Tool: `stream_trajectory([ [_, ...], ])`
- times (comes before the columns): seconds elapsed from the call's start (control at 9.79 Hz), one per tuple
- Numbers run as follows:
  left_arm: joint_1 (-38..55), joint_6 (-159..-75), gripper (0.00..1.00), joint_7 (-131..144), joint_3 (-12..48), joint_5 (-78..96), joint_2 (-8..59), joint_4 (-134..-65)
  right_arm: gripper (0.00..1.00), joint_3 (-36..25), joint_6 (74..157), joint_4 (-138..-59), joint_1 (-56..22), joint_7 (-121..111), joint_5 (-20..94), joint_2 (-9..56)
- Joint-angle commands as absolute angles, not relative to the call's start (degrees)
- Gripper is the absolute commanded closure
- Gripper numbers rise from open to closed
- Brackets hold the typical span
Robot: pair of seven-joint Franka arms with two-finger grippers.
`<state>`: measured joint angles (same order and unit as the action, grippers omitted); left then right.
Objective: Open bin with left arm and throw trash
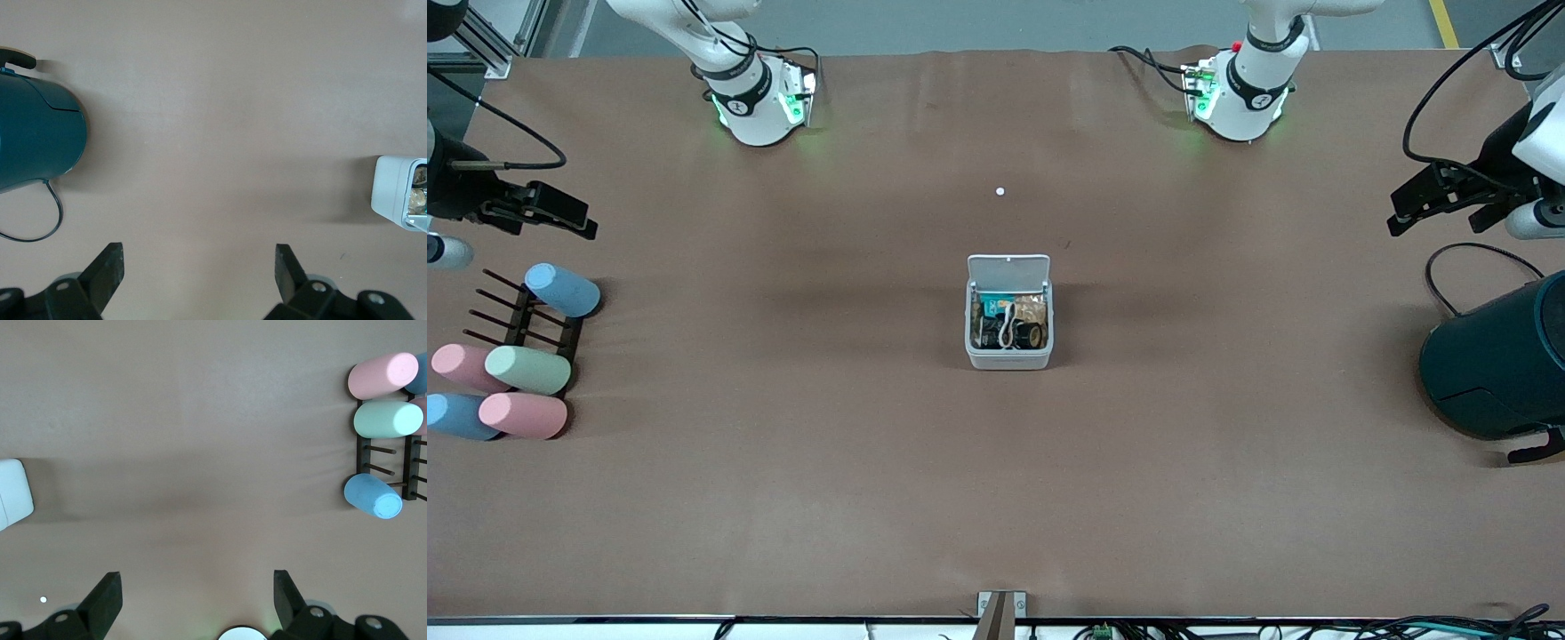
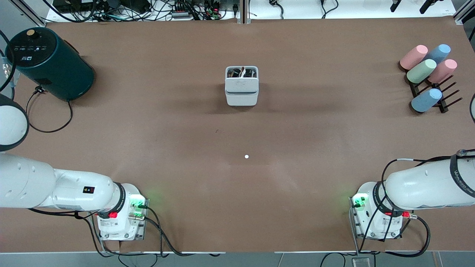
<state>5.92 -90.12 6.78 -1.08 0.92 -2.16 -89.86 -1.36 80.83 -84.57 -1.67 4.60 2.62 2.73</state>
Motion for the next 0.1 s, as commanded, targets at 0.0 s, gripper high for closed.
stream_trajectory([
  [0.0,6.0,-88.9,0.00,6.0,-1.2,0.3,-1.6,-88.3,0.00,-0.6,81.1,-84.4,0.3,1.8,2.5,2.6],
])
